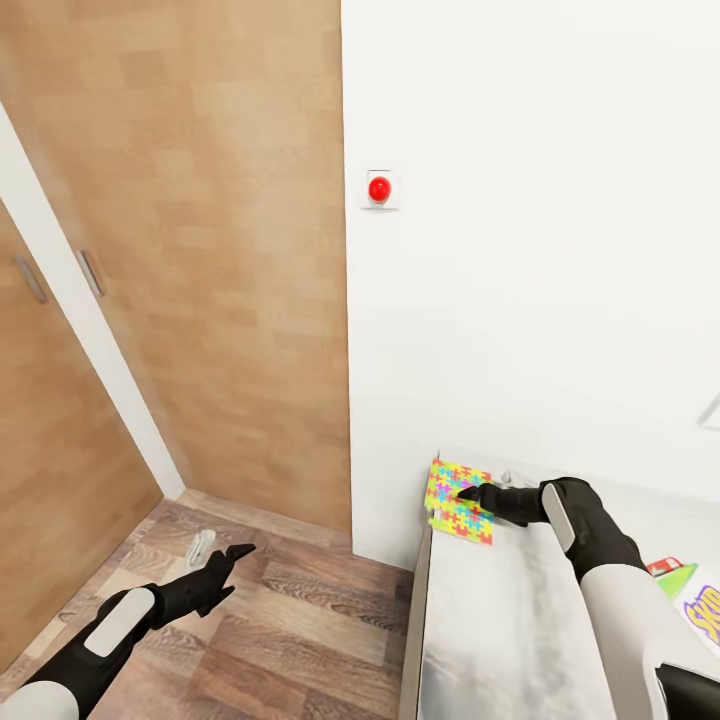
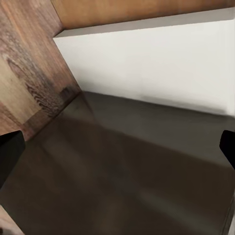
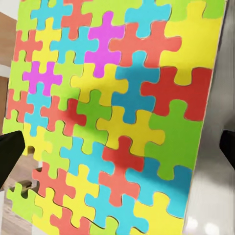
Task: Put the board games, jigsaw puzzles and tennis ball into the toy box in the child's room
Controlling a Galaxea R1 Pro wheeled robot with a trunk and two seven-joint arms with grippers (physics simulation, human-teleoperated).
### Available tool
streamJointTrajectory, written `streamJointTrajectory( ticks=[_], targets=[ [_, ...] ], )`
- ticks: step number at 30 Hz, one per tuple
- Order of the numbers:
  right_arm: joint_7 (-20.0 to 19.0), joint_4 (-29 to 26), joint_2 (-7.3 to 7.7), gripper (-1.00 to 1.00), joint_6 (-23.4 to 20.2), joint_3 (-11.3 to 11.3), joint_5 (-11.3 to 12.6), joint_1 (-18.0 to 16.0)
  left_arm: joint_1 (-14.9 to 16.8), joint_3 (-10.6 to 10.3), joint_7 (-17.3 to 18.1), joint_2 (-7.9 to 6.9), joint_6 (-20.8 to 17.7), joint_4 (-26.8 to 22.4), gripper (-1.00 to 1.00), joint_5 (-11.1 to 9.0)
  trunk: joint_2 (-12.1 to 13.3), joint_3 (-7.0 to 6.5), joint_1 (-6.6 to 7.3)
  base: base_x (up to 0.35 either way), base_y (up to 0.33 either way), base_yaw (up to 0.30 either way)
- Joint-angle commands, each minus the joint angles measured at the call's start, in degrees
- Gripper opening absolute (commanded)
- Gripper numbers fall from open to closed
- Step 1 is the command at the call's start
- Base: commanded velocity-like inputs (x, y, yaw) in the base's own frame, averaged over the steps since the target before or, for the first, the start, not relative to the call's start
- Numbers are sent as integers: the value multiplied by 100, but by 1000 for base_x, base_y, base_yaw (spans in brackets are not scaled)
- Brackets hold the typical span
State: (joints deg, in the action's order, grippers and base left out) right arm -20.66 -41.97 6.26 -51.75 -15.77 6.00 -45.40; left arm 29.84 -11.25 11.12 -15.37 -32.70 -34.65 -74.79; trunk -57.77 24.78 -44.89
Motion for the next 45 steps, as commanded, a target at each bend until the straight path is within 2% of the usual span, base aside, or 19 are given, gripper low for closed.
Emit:
streamJointTrajectory(
  ticks=[1,29,31,33,34,35,36,37,39,40,41,43,44,45],
  targets=[
    [13,-3,2,100,-32,-18,42,-4,5,-27,16,-8,0,2,100,-13,-4,6,0,0,0,96],
    [2,-106,50,100,-26,-40,42,-3,5,-36,-10,-1,5,2,100,-1,-4,6,0,0,0,52],
    [18,-113,85,100,63,-56,35,-4,3,-63,-5,4,11,2,100,3,-4,6,0,0,0,2],
    [29,-134,141,100,405,-173,34,5,2,-89,7,30,55,2,100,5,-4,6,0,0,0,0],
    [28,-272,204,100,764,-329,37,32,3,-111,17,94,112,4,100,10,-4,6,0,0,0,0],
    [28,-418,230,100,939,-428,38,51,10,-126,24,143,143,5,100,13,-4,6,0,0,0,0],
    [28,-835,255,100,1200,-639,36,150,39,-163,32,247,195,5,100,24,-4,6,0,0,0,0],
    [17,-1688,265,100,1424,-935,45,520,143,-229,44,399,259,10,100,138,-4,6,0,0,0,0],
    [-7,-2406,262,100,1509,-1104,90,858,267,-254,47,526,297,40,100,266,-4,6,0,0,0,0],
    [-23,-3154,254,100,1563,-1260,236,1217,431,-265,48,663,327,166,100,373,-4,6,0,0,0,0],
    [-34,-3813,243,100,1586,-1382,512,1592,619,-271,58,795,355,408,100,433,-4,6,0,0,0,0],
    [-44,-4262,242,100,1603,-1460,864,1955,788,-282,118,911,391,684,100,481,-4,6,0,0,0,0],
    [-55,-4550,258,100,1622,-1511,1189,2280,901,-294,270,986,439,905,100,513,-4,6,0,0,0,0],
    [-68,-4654,266,100,1629,-1533,1315,2412,942,-297,380,1006,462,995,100,525,-4,6,0,0,0,0]
  ],
)
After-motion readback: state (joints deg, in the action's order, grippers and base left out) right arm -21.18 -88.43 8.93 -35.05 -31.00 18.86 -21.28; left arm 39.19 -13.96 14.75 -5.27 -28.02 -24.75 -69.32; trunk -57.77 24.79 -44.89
